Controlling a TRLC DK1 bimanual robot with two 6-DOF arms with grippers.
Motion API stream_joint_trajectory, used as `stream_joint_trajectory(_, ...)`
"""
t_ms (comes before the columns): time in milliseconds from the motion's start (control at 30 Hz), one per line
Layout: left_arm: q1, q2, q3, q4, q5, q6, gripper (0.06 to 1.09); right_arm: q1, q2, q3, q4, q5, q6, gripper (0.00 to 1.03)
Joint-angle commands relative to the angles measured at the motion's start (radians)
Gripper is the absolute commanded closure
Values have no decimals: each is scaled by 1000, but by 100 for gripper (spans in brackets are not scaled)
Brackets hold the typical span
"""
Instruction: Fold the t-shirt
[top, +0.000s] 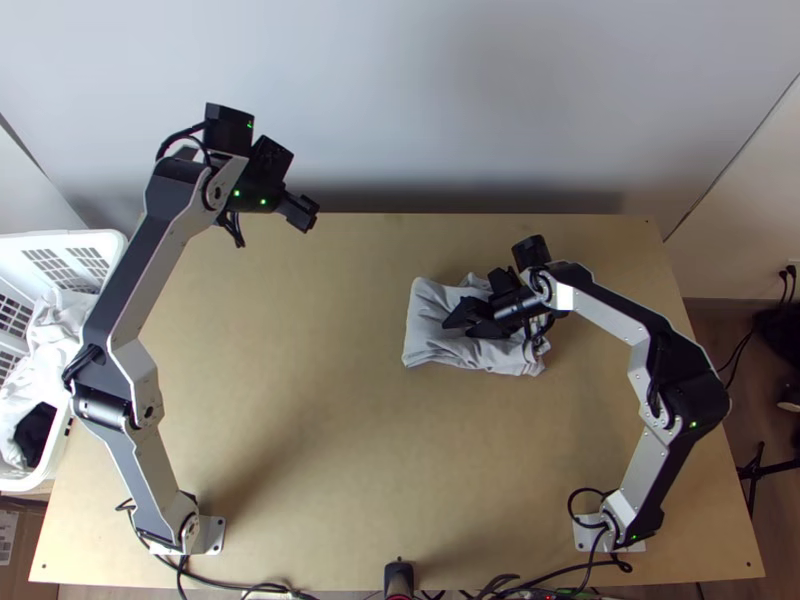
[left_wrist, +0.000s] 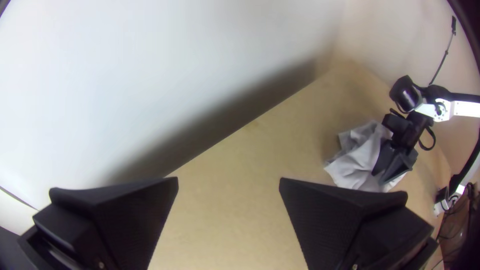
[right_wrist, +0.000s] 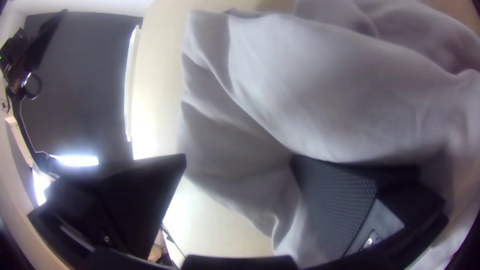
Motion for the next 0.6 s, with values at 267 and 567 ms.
stream_joint_trajectory(267, 16, -39, 20, 0, -1, 24, 10, -129, -378, -15, -125, 23, 34, 5)
stream_joint_trajectory(567, 19, -31, 61, 8, -1, 40, 10, -339, -351, -134, -155, 25, 33, 5)
